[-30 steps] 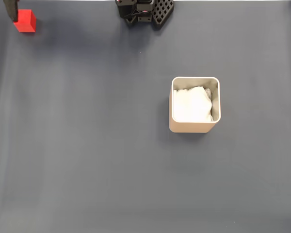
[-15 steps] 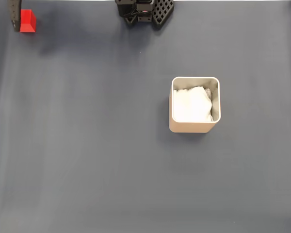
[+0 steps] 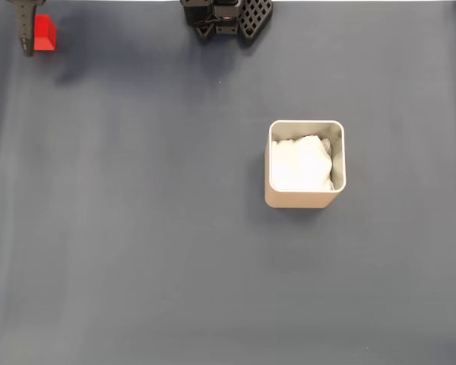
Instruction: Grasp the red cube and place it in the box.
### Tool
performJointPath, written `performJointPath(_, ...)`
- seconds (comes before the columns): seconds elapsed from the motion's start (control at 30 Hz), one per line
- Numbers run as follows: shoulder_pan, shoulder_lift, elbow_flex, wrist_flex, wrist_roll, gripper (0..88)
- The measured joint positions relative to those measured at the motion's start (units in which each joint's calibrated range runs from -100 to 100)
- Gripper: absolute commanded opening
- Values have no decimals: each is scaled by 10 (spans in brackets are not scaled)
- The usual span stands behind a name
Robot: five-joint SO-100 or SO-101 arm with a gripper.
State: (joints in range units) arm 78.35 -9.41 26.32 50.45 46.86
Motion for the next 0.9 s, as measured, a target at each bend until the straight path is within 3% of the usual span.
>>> performJointPath(0.9, -4, 51, -9, -75, -7, 439)
